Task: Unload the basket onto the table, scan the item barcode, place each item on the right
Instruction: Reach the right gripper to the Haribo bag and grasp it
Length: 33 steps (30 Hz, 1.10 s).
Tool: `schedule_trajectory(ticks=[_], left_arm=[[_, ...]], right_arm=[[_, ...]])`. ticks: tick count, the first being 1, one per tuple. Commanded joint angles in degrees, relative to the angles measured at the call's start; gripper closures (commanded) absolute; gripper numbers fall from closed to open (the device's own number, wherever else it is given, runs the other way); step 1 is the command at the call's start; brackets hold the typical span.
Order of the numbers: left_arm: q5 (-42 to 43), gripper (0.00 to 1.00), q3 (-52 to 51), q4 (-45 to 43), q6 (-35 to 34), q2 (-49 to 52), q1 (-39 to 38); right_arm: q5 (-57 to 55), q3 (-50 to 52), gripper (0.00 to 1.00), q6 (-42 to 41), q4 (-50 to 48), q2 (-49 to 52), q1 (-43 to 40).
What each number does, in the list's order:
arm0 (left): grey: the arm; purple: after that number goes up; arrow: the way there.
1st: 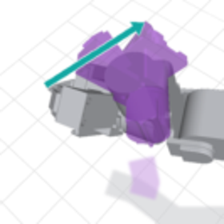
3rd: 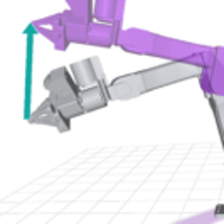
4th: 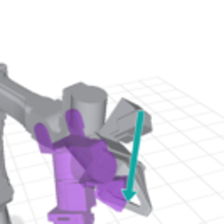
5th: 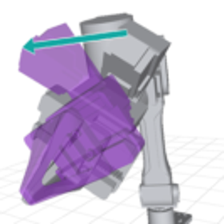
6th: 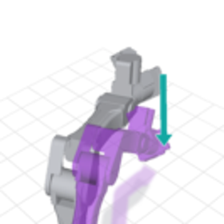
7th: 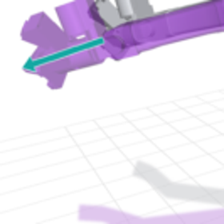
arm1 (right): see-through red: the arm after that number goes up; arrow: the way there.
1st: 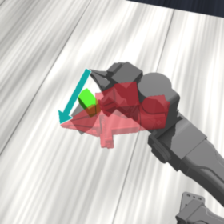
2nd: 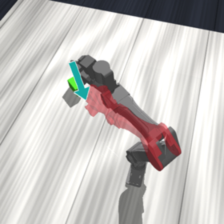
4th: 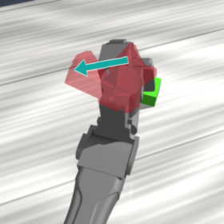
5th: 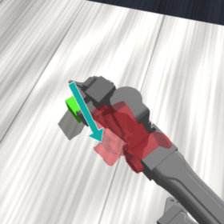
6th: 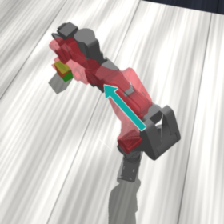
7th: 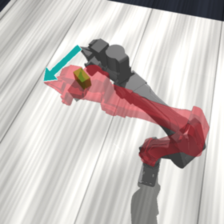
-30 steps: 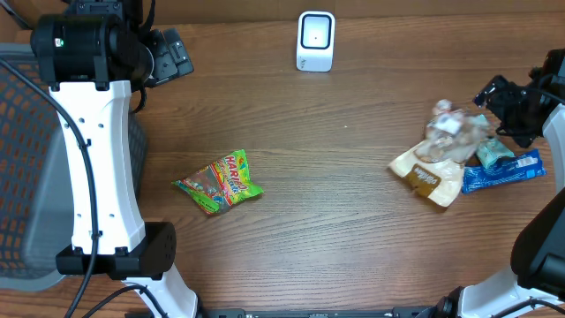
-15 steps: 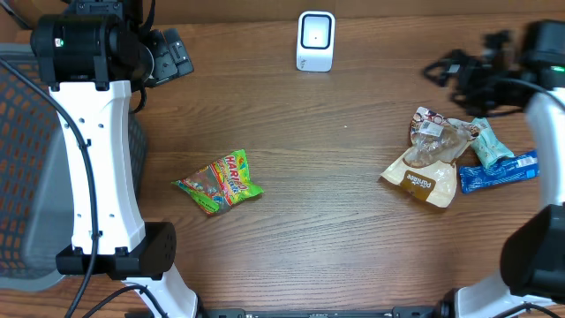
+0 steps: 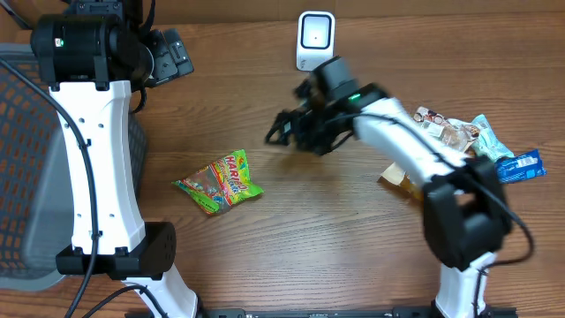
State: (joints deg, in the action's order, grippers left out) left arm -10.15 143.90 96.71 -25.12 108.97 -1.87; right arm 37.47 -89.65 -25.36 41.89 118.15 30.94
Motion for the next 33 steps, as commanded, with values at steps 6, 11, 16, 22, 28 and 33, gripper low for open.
schedule_trajectory(ticks=[6,11,16,22,28,33], left_arm=[[-0.8,0.00,0.6,0.1,-0.2,-0.6,0.0],[-0.7,0.00,0.6,0.1,-0.2,-0.6,0.0],[-0.7,0.00,0.6,0.1,-0.2,-0.6,0.0],[-0.7,0.00,0.6,0.1,-0.2,-0.6,0.0],[-0.7,0.00,0.6,0.1,-0.2,-0.6,0.0],[-0.8,0.00,0.6,0.1,-0.2,-0.6,0.0]], right_arm=[[-4.2,0.5,0.17,-7.9,-4.0,6.7,11.2],[-5.0,0.5,0.28,-11.7,-6.3,8.8,13.9],[-7.3,0.5,0.61,-12.8,-5.9,9.6,13.7],[-8.0,0.4,0.96,-8.3,-2.9,8.1,9.5],[-19.8,0.3,0.96,-1.2,7.3,0.9,3.8],[-29.1,0.3,0.96,0.4,12.9,-2.1,0.4]])
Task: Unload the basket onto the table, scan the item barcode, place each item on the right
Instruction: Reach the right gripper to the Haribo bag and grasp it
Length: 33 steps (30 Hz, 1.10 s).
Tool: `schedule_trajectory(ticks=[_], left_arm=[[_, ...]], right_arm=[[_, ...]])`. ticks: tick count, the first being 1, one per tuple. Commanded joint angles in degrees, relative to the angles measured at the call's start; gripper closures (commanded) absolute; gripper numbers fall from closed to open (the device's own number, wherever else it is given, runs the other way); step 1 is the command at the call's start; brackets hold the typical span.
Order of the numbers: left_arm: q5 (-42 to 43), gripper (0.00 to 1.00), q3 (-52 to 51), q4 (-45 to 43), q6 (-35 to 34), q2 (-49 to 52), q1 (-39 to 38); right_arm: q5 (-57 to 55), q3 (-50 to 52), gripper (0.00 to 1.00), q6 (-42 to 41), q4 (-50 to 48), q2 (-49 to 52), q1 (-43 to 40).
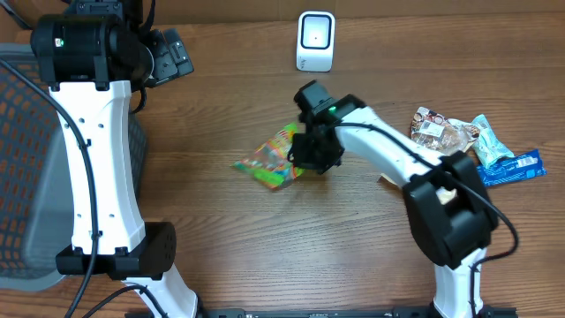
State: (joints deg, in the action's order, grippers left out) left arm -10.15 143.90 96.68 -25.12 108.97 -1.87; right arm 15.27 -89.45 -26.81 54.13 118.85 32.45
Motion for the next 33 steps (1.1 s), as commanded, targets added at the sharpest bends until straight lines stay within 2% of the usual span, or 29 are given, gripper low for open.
schedule_trajectory(ticks=[1,2,5,6,9,11,13,18,20,22,31,33], left_arm=[[-0.7,0.00,0.6,0.1,-0.2,-0.6,0.0],[-0.7,0.00,0.6,0.1,-0.2,-0.6,0.0],[-0.7,0.00,0.6,0.1,-0.2,-0.6,0.0],[-0.7,0.00,0.6,0.1,-0.2,-0.6,0.0],[-0.7,0.00,0.6,0.1,-0.2,-0.6,0.0],[-0.7,0.00,0.6,0.1,-0.2,-0.6,0.0],[-0.7,0.00,0.6,0.1,-0.2,-0.6,0.0],[-0.7,0.00,0.6,0.1,-0.2,-0.6,0.0],[-0.7,0.00,0.6,0.1,-0.2,-0.6,0.0],[-0.7,0.00,0.6,0.1,-0.2,-0.6,0.0],[-0.7,0.00,0.6,0.1,-0.2,-0.6,0.0],[-0.7,0.00,0.6,0.1,-0.2,-0.6,0.0]], right_arm=[[-7.5,0.1,0.96,1.8,1.1,-2.8,-1.8],[-7.8,0.1,0.94,1.9,1.5,-2.8,-2.4],[-7.7,0.0,0.70,3.4,2.3,-2.8,-4.7],[-7.7,-0.2,0.67,4.1,2.6,-2.8,-5.0],[-7.6,-5.3,0.52,12.1,6.5,-3.3,-5.6],[-7.0,-7.8,0.46,16.6,7.8,-3.7,-5.0],[-3.8,-10.3,0.36,23.3,8.7,-3.8,-2.8],[-5.7,-8.7,0.24,30.0,4.9,-3.6,4.8],[-12.0,-8.0,0.22,30.1,3.8,-2.6,8.1],[-13.6,-8.0,0.23,30.3,3.8,-1.2,9.6],[-16.7,-7.8,0.37,31.8,5.0,5.4,12.2],[-16.7,-6.9,0.42,31.8,4.7,5.6,12.2]])
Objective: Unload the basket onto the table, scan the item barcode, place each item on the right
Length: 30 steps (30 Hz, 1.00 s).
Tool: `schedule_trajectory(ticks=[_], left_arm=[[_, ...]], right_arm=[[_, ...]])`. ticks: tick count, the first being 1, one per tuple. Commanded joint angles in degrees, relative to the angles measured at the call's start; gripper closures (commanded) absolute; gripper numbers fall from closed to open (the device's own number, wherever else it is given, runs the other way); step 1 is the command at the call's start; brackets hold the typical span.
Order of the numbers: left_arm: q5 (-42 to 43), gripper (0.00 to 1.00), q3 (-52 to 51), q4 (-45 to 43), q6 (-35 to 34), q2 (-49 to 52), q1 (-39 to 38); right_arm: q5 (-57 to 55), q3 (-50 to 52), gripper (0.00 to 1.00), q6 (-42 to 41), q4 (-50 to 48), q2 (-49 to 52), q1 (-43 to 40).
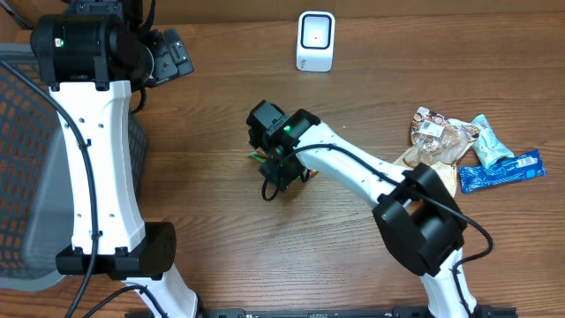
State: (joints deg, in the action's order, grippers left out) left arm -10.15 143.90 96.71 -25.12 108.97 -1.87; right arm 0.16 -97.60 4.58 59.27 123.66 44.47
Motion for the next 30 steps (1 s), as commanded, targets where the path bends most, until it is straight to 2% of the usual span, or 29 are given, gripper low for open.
schedule_trajectory(ticks=[1,5,7,8,11,18,19,22,25,28,30], left_arm=[[-0.7,0.00,0.6,0.1,-0.2,-0.6,0.0],[-0.8,0.00,0.6,0.1,-0.2,-0.6,0.0],[-0.7,0.00,0.6,0.1,-0.2,-0.6,0.0],[-0.7,0.00,0.6,0.1,-0.2,-0.6,0.0],[-0.7,0.01,0.6,0.1,-0.2,-0.6,0.0],[-0.7,0.00,0.6,0.1,-0.2,-0.6,0.0],[-0.7,0.00,0.6,0.1,-0.2,-0.6,0.0],[-0.8,0.00,0.6,0.1,-0.2,-0.6,0.0],[-0.7,0.00,0.6,0.1,-0.2,-0.6,0.0],[-0.7,0.00,0.6,0.1,-0.2,-0.6,0.0],[-0.7,0.00,0.6,0.1,-0.2,-0.6,0.0]], right_arm=[[-1.6,1.4,0.45,0.4,-0.5,0.8,0.2],[-1.8,1.8,0.62,0.4,-0.6,0.8,0.2],[-1.9,1.9,0.82,0.4,-0.7,0.8,0.0],[-2.1,1.9,0.96,0.2,-0.9,0.8,-0.4],[-2.0,1.7,0.96,-1.0,-0.8,0.7,-1.0],[1.2,-7.8,0.96,-11.8,5.1,-4.7,-1.2],[2.5,-9.2,0.96,-14.4,5.4,-5.8,-1.1],[6.1,-11.3,0.96,-31.0,5.1,-8.7,-1.1],[17.1,-11.3,0.96,-41.4,0.7,-9.6,-0.8],[30.0,-11.3,0.96,-46.6,-5.6,-9.6,-0.8],[33.6,-11.3,0.96,-49.6,-8.9,-9.6,-1.2]])
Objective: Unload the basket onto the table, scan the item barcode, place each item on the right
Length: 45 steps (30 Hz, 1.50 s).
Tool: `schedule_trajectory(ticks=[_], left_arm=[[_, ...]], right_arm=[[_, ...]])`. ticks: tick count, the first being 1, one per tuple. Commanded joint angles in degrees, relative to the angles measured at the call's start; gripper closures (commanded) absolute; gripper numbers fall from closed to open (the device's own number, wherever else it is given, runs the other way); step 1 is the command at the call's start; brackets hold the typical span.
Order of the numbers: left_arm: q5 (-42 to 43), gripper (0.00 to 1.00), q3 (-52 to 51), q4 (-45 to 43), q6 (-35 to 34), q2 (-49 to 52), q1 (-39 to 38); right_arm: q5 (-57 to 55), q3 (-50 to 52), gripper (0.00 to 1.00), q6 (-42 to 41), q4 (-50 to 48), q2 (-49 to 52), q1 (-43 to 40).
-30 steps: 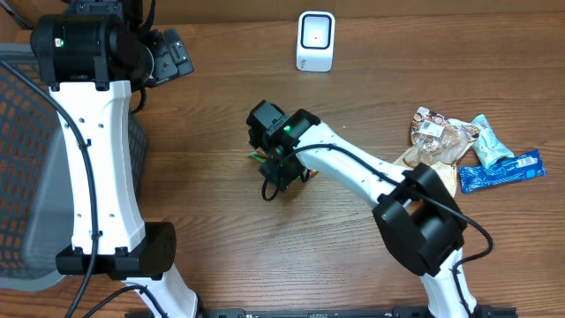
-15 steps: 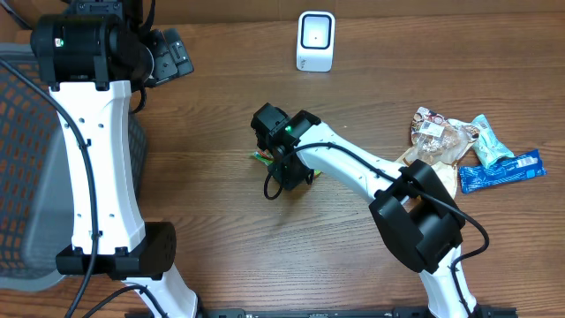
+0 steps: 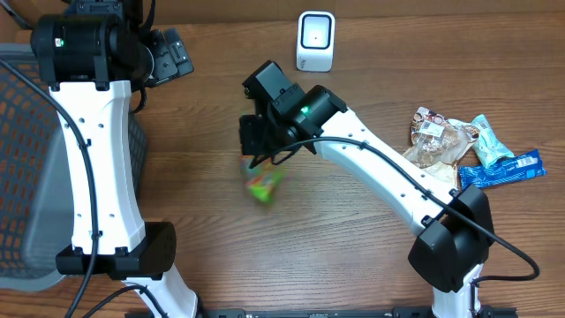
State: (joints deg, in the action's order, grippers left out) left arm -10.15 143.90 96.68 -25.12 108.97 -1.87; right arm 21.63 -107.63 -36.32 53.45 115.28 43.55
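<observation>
A green and multicoloured candy bag [image 3: 264,184] shows blurred in the overhead view, hanging just below my right gripper [image 3: 256,160]. That gripper is shut on the bag's top edge, left of the table's middle. The white barcode scanner [image 3: 315,40] stands at the back edge, well behind and to the right of the bag. My left arm stands tall at the left, with its gripper [image 3: 173,53] a dark shape at the back left, far from the bag. Its fingers cannot be made out.
A pile of snack packets [image 3: 439,134] lies at the right, with a blue packet [image 3: 500,170] beside it. A grey mesh basket [image 3: 19,177] sits at the far left edge behind the left arm's white column [image 3: 97,159].
My right gripper was low over the bag, which was mostly hidden under it. Now the gripper sits farther back and left, and the bag hangs in view below it. The left arm is unchanged.
The bag first lay flat left of centre with my right gripper apart from it, nearer the scanner. Then bag and gripper were together near the middle. Then the gripper covered the bag farther left. Now the bag hangs from the shut gripper.
</observation>
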Motion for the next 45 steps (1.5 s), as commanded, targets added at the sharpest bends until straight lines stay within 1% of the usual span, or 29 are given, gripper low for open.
schedule_trajectory(ticks=[1,3,4,6,8,11,14,17,19,20,21,22,23,25,26,27,28,29,31,34,36,40,42,43,45], left_arm=[[-0.7,0.00,0.6,0.1,-0.2,-0.6,0.0],[-0.7,0.00,0.6,0.1,-0.2,-0.6,0.0],[-0.8,0.00,0.6,0.1,-0.2,-0.6,0.0],[-0.7,0.00,0.6,0.1,-0.2,-0.6,0.0],[-0.7,0.00,0.6,0.1,-0.2,-0.6,0.0],[-0.7,0.00,0.6,0.1,-0.2,-0.6,0.0],[-0.7,0.00,0.6,0.1,-0.2,-0.6,0.0],[-0.7,0.00,0.6,0.1,-0.2,-0.6,0.0],[-0.7,0.00,0.6,0.1,-0.2,-0.6,0.0],[-0.7,0.00,0.6,0.1,-0.2,-0.6,0.0],[-0.8,0.00,0.6,0.1,-0.2,-0.6,0.0],[-0.7,0.00,0.6,0.1,-0.2,-0.6,0.0],[-0.7,0.00,0.6,0.1,-0.2,-0.6,0.0],[-0.7,0.01,0.6,0.1,-0.2,-0.6,0.0],[-0.7,0.00,0.6,0.1,-0.2,-0.6,0.0],[-0.7,0.00,0.6,0.1,-0.2,-0.6,0.0],[-0.8,0.00,0.6,0.1,-0.2,-0.6,0.0],[-0.7,0.00,0.6,0.1,-0.2,-0.6,0.0],[-0.7,0.00,0.6,0.1,-0.2,-0.6,0.0],[-0.8,0.00,0.6,0.1,-0.2,-0.6,0.0],[-0.7,0.00,0.6,0.1,-0.2,-0.6,0.0],[-0.7,0.00,0.6,0.1,-0.2,-0.6,0.0],[-0.8,0.00,0.6,0.1,-0.2,-0.6,0.0],[-0.7,0.00,0.6,0.1,-0.2,-0.6,0.0],[-0.7,0.00,0.6,0.1,-0.2,-0.6,0.0]], right_arm=[[12.0,-1.3,0.96,-9.9,-3.8,-1.2,-0.9],[9.6,-1.0,0.96,-10.1,-3.7,-1.2,-2.3],[6.4,-0.3,0.96,-9.3,-3.2,-1.2,-3.1],[-5.6,2.0,0.96,-8.2,-0.8,-0.9,-4.2],[-13.1,4.8,0.96,-6.1,-0.2,-0.2,-4.7],[-21.4,10.8,0.96,-3.8,-1.2,1.0,-5.9],[-28.3,15.2,0.95,-3.7,-1.5,2.5,-8.2],[-31.1,17.0,0.64,-2.0,-1.5,3.6,-11.7],[-31.0,17.0,0.37,-0.7,-1.6,3.8,-15.7],[-28.3,16.2,0.26,0.7,-1.4,3.7,-17.9],[-25.0,15.5,0.22,2.7,-1.3,3.7,-19.1],[-16.5,14.1,0.17,6.2,-0.9,3.7,-21.1],[-11.7,13.5,0.16,7.3,-0.6,3.7,-21.9],[5.5,12.7,0.15,9.6,0.3,3.7,-23.7],[12.2,12.7,0.15,9.8,0.7,3.7,-24.0],[15.8,12.7,0.14,9.8,1.3,3.7,-24.0],[16.9,12.7,0.12,9.8,2.3,3.7,-23.4],[16.9,12.8,0.06,9.8,3.0,3.7,-22.6],[16.0,13.4,0.03,9.4,3.2,3.7,-21.4],[9.7,15.2,0.00,3.7,3.2,3.7,-19.1],[8.2,17.2,0.00,0.2,1.2,3.7,-17.6],[7.1,23.1,0.01,-7.1,-9.7,3.8,-13.3],[5.2,25.0,0.02,-10.7,-12.4,3.8,-11.8],[3.0,26.4,0.04,-13.5,-14.3,3.8,-10.6],[-1.4,27.9,0.11,-16.2,-15.5,3.8,-9.0]])
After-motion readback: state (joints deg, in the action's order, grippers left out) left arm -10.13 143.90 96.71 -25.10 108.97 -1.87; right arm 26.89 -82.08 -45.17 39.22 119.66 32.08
